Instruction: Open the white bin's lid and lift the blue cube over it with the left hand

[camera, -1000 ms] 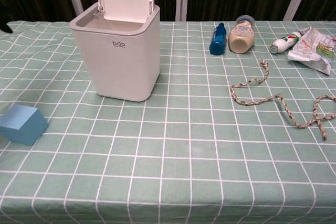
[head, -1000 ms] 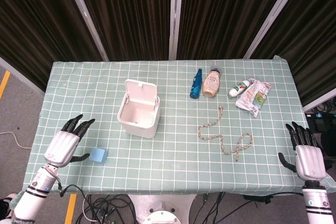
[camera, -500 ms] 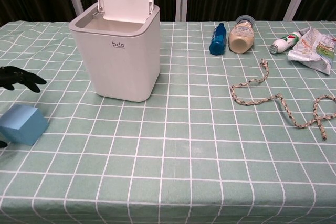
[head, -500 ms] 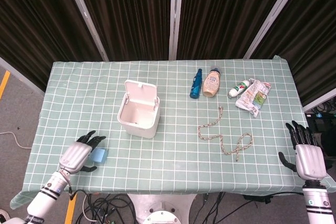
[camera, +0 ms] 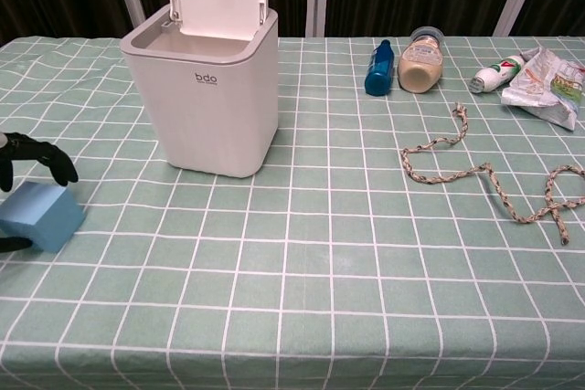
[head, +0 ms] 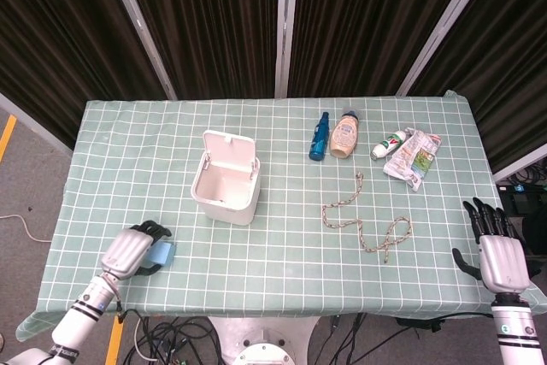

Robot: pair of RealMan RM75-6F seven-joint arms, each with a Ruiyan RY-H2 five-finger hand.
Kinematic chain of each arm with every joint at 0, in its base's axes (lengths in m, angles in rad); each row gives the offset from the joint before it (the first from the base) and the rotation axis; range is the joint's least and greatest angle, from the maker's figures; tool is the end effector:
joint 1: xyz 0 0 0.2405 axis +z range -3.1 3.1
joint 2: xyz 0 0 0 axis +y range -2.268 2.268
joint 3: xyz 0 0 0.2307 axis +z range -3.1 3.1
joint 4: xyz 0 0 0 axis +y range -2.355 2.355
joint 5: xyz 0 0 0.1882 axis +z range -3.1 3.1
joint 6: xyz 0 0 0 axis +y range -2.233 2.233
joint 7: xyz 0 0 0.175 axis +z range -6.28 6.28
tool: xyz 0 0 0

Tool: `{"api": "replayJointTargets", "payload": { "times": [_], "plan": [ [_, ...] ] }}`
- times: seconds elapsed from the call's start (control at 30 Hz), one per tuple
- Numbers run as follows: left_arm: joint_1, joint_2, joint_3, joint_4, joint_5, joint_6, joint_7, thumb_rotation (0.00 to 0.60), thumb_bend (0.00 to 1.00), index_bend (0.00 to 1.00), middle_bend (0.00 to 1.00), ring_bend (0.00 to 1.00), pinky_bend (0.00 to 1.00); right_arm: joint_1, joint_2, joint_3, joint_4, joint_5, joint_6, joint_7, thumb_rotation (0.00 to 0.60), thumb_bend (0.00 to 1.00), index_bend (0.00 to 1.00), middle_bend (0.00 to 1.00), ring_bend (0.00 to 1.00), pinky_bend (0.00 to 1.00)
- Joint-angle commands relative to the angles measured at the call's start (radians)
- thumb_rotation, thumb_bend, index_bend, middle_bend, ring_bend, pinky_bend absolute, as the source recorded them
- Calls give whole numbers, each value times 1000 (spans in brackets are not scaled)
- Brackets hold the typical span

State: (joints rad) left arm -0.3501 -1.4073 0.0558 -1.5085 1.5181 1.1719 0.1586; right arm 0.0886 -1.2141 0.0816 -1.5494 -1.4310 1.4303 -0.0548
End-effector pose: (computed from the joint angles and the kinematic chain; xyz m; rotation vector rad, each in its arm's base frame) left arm -0.2265 0.2387 0.0218 -1.8674 -0.9815 -0.8464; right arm -0.2941 -0.2152 0.1461 1.3456 -0.9376 0.8465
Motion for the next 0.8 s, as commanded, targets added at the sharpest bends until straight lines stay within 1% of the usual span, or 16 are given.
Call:
{"api": "replayJointTargets", "payload": {
  "times": [0.03, 0.2, 0.4, 0.57, 0.67, 0.77, 0.8],
  "plan": [
    [-1, -7, 3, 5, 7, 0, -7, 600, 192, 346, 354, 265, 486, 0, 0, 0, -1, 0, 0, -1, 600, 230, 0, 0, 0, 0],
    [-2, -17, 2, 13, 21, 10, -12, 600, 224, 434, 416, 312, 524, 0, 2, 0, -2, 3, -2, -1, 600, 231, 0, 0, 0, 0],
    [-1, -21, -4, 10, 16, 15, -5, 600, 302, 541, 511, 392, 585, 0, 3, -1, -1, 6, -5, 2, 600, 235, 0, 0, 0, 0],
    [13, 14, -21, -34, 30, 74, -1, 600, 312, 553, 522, 401, 594, 1, 2, 0, 0, 9, -6, 0, 600, 234, 0, 0, 0, 0],
    [20, 66, -44, -92, 43, 126, 4, 600, 313, 553, 522, 401, 595, 2, 2, 0, -2, 8, -6, -3, 600, 235, 0, 0, 0, 0],
    [7, 125, -89, -168, 59, 167, 7, 600, 312, 553, 522, 404, 598, 4, 0, 0, -3, 7, -8, -6, 600, 235, 0, 0, 0, 0],
    [-5, 145, -113, -200, 68, 178, 8, 600, 312, 552, 522, 405, 599, 5, -2, 0, -3, 7, -8, -6, 600, 235, 0, 0, 0, 0]
  ]
}}
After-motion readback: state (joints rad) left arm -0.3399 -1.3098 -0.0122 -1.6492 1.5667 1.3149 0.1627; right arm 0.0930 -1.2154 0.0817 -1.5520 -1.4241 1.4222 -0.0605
